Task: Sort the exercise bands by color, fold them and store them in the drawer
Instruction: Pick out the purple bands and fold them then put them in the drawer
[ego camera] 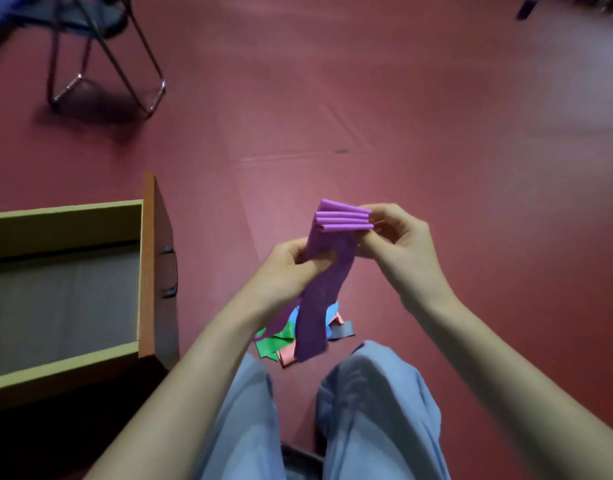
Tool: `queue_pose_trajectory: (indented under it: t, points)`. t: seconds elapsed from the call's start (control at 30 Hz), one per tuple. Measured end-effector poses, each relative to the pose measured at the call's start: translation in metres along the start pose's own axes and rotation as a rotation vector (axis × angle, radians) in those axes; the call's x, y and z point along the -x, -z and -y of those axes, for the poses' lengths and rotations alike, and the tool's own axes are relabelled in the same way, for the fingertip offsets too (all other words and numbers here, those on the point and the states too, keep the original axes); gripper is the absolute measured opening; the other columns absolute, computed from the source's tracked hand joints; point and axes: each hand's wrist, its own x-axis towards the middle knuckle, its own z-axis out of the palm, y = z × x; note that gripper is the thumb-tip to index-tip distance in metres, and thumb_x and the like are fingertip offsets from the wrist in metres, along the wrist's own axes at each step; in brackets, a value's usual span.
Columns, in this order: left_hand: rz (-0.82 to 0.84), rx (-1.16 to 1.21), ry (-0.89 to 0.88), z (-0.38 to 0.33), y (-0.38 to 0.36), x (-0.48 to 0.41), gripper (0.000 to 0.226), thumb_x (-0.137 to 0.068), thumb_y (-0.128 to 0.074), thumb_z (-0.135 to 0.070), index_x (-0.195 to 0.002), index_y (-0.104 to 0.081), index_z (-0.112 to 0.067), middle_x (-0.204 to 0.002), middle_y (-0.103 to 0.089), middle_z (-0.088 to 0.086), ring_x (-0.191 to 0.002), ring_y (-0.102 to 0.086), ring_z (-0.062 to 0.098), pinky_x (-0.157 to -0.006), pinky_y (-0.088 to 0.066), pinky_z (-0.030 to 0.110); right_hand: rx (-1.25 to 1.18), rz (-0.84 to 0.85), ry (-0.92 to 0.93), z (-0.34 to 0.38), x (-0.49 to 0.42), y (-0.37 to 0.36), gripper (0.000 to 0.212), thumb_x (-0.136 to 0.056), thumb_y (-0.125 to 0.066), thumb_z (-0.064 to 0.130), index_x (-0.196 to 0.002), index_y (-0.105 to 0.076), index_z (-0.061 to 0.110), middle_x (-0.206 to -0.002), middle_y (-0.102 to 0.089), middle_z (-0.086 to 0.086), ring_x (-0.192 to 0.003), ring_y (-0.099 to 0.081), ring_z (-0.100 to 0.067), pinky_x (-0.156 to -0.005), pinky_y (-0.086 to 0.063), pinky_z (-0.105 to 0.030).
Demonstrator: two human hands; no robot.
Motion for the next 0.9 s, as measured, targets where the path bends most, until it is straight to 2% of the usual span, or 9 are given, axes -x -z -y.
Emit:
queue_pose_trajectory:
  t: [0.1, 0.23, 0.33, 0.47, 0.53, 0.6, 0.73, 0.8, 0.9]
  points:
    - [-0.019, -0.065, -0.057, -0.012, -0.004, 0.025, 0.024, -0.089, -0.048, 0.001, -0.08, -0.059, -0.019, -0.078, -0.059, 0.001, -0.067, -0.052, 0.005, -0.065, -0.046, 0.019, -0.008, -0.046, 0.058, 0.025, 0.016, 0.005, 0.025, -0.068, -0.057, 0.009, -0.076, -0.062, 0.031, -0.082, -0.059, -0.006, -0.074, -0.056, -0.011, -0.065, -0.056, -0.025]
    - [-0.063, 0.024, -0.129, -0.022, -0.017, 0.049, 0.027, -0.093, -0.042, -0.003, -0.082, -0.056, -0.023, -0.08, -0.059, -0.001, -0.077, -0.052, 0.015, -0.073, -0.048, 0.03, -0.006, -0.125, 0.175, 0.043, 0.033, 0.004, 0.027, -0.073, -0.062, 0.008, -0.08, -0.064, 0.033, -0.079, -0.061, 0.007, -0.073, -0.058, -0.001, -0.075, -0.054, -0.031]
    - [-0.098, 0.082, -0.158, -0.015, -0.025, 0.062, 0.025, -0.095, -0.039, -0.008, -0.086, -0.056, -0.024, -0.083, -0.06, -0.004, -0.075, -0.055, 0.008, -0.073, -0.049, 0.025, -0.021, -0.114, 0.205, 0.048, 0.041, 0.002, 0.031, -0.078, -0.064, 0.004, -0.08, -0.064, 0.035, -0.08, -0.063, 0.004, -0.07, -0.058, 0.003, -0.073, -0.05, -0.018]
    - [-0.142, 0.125, -0.101, -0.002, -0.03, 0.07, 0.023, -0.096, -0.038, -0.015, -0.09, -0.056, -0.027, -0.093, -0.061, -0.007, -0.092, -0.055, 0.014, -0.092, -0.046, 0.035, -0.047, -0.09, 0.166, 0.05, 0.051, -0.003, 0.032, -0.079, -0.064, -0.001, -0.079, -0.065, 0.031, -0.079, -0.065, 0.001, -0.067, -0.058, 0.006, -0.069, -0.048, -0.012]
    - [-0.143, 0.169, -0.105, 0.002, -0.034, 0.073, 0.021, -0.095, -0.041, -0.014, -0.09, -0.057, -0.027, -0.091, -0.062, -0.007, -0.087, -0.058, 0.009, -0.089, -0.048, 0.03, -0.064, -0.072, 0.135, 0.048, 0.052, -0.003, 0.031, -0.079, -0.065, -0.001, -0.078, -0.066, 0.031, -0.074, -0.067, 0.013, -0.066, -0.058, 0.007, -0.067, -0.048, -0.011]
    - [-0.169, 0.189, -0.133, 0.006, -0.037, 0.073, 0.02, -0.092, -0.045, -0.01, -0.089, -0.057, -0.026, -0.085, -0.063, -0.009, -0.073, -0.059, -0.001, -0.076, -0.05, 0.019, -0.075, -0.049, 0.108, 0.047, 0.051, -0.003, 0.031, -0.078, -0.065, -0.001, -0.078, -0.066, 0.03, -0.064, -0.068, 0.02, -0.065, -0.058, 0.008, -0.066, -0.047, -0.01]
    - [-0.181, 0.262, -0.096, 0.013, -0.038, 0.067, 0.014, -0.09, -0.051, -0.011, -0.088, -0.059, -0.023, -0.078, -0.066, -0.006, -0.064, -0.06, 0.002, -0.066, -0.051, 0.019, -0.072, -0.037, 0.073, 0.044, 0.046, -0.002, 0.03, -0.079, -0.065, 0.001, -0.077, -0.067, 0.031, -0.065, -0.067, 0.016, -0.064, -0.056, 0.005, -0.064, -0.047, -0.012]
    - [-0.079, 0.371, -0.061, 0.015, -0.036, 0.065, 0.011, -0.083, -0.061, -0.012, -0.092, -0.062, -0.019, -0.078, -0.07, -0.006, -0.067, -0.064, 0.006, -0.068, -0.054, 0.022, -0.107, -0.031, 0.012, 0.045, 0.044, -0.002, 0.028, -0.081, -0.062, 0.001, -0.078, -0.067, 0.028, -0.06, -0.066, 0.016, -0.062, -0.053, 0.003, -0.057, -0.046, -0.013]
    - [0.117, 0.433, 0.001, 0.012, -0.027, 0.061, 0.027, -0.072, -0.059, -0.016, -0.099, -0.063, -0.013, -0.086, -0.073, 0.0, -0.077, -0.068, 0.013, -0.073, -0.057, 0.027, -0.196, 0.01, -0.084, 0.047, 0.04, -0.001, 0.023, -0.083, -0.06, 0.002, -0.079, -0.068, 0.023, -0.068, -0.065, 0.007, -0.073, -0.053, -0.011, -0.054, -0.049, -0.018]
